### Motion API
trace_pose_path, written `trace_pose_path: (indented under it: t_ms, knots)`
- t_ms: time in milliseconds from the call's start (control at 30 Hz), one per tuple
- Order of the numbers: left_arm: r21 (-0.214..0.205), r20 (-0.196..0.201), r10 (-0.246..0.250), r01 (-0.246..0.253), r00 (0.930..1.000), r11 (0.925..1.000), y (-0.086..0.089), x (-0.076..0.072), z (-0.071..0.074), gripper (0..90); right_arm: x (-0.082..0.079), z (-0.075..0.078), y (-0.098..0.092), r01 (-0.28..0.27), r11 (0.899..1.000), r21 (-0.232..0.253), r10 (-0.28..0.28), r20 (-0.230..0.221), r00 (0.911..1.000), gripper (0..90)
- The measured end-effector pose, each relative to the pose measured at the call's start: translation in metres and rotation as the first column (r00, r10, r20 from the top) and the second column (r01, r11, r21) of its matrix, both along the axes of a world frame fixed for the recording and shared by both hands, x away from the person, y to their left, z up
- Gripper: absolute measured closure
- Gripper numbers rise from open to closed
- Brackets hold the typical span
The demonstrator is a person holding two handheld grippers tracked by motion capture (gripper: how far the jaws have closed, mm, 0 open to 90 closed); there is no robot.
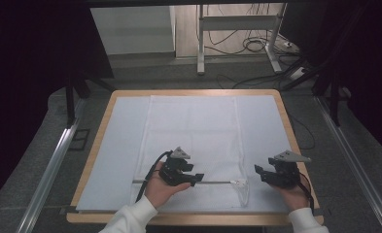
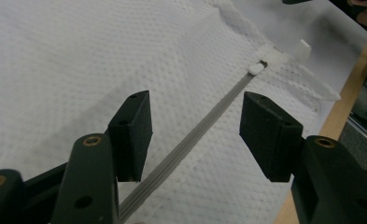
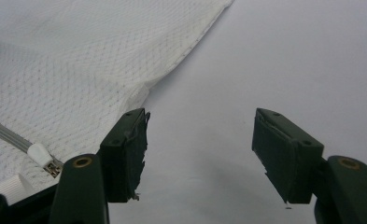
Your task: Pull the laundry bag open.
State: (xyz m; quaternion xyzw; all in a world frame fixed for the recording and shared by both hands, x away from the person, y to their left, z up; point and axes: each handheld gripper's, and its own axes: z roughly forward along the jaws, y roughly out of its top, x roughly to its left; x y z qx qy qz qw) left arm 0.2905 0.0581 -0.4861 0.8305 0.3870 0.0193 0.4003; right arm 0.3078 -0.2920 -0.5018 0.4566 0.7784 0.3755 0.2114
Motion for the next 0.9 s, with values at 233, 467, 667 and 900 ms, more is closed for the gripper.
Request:
trace_pose_path:
  t_ms: [233, 467, 667, 900]
  knots:
    - [-0.017, -0.023, -0.027, 0.027, 0.9994, 0.9995, -0.021, 0.003, 0.001, 45.5, 0.0, 0.0, 0.0, 0.001, 1.0, -0.008, -0.001, 0.003, 1.0, 34.4]
    - [0.007, -0.035, -0.052, 0.053, 0.998, 0.9986, -0.041, 0.007, -0.004, 47.9, 0.0, -0.001, 0.0, 0.001, 1.0, -0.017, -0.001, 0.006, 1.0, 34.3]
    - [0.044, -0.041, -0.048, 0.05, 0.998, 0.9978, -0.055, 0.01, -0.007, 48.2, 0.0, -0.002, 0.0, 0.0, 1.0, -0.026, 0.0, 0.004, 1.0, 34.3]
    - [0.042, -0.07, -0.065, 0.068, 0.9954, 0.9968, -0.072, 0.013, -0.011, 49.3, 0.0, -0.002, 0.001, 0.004, 0.999, -0.034, -0.003, 0.008, 1.0, 34.3]
